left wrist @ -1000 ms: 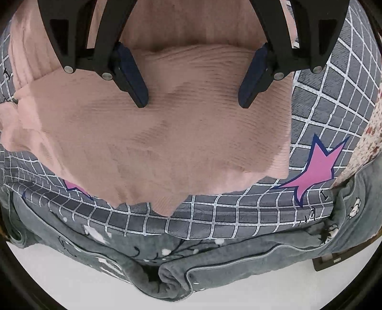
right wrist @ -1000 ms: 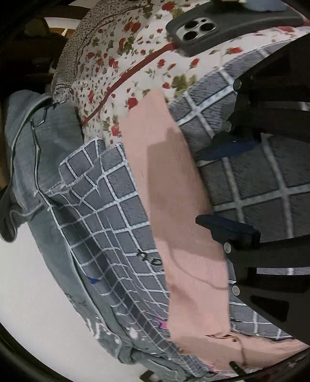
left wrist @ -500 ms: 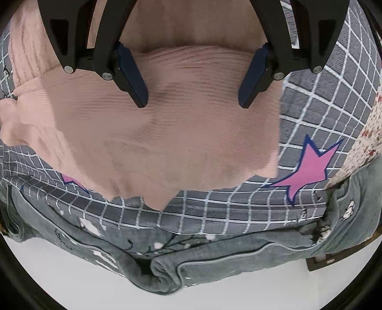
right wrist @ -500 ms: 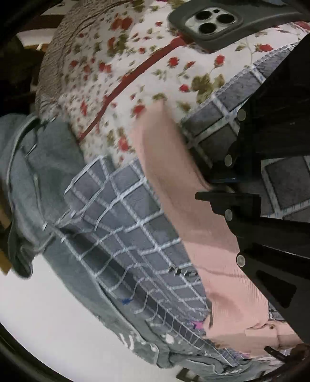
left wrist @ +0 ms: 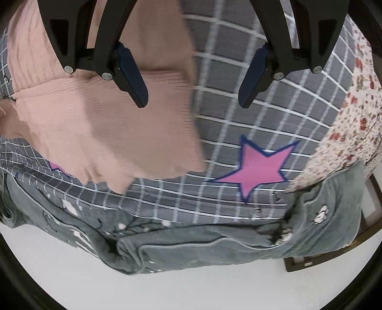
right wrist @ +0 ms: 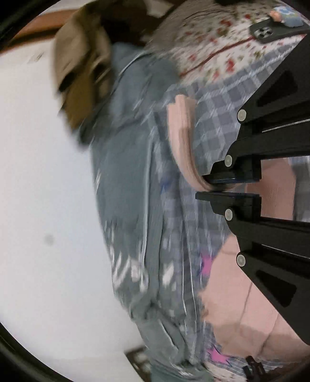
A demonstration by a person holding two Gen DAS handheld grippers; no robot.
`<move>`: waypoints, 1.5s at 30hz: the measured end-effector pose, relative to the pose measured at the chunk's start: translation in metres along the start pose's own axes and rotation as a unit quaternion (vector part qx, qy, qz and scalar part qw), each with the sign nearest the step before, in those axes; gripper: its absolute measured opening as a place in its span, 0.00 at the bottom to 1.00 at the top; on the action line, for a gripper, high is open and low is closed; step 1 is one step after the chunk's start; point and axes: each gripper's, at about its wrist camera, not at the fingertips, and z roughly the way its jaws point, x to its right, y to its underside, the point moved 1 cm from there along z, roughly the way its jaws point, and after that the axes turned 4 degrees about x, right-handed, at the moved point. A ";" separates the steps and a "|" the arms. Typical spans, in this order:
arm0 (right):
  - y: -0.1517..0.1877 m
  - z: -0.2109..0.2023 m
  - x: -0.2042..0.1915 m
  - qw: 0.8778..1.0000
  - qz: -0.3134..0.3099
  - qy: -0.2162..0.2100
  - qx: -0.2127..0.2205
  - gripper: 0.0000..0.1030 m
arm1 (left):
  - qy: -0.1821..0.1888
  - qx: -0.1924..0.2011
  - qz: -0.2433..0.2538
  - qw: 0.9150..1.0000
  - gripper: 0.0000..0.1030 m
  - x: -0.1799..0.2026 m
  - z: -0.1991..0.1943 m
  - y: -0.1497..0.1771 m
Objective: Fold small clothes
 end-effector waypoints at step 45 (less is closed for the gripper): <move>0.143 -0.022 -0.045 0.984 -0.024 -0.108 -0.137 0.51 | 0.214 -0.050 -0.003 0.976 0.09 0.084 0.038 -0.005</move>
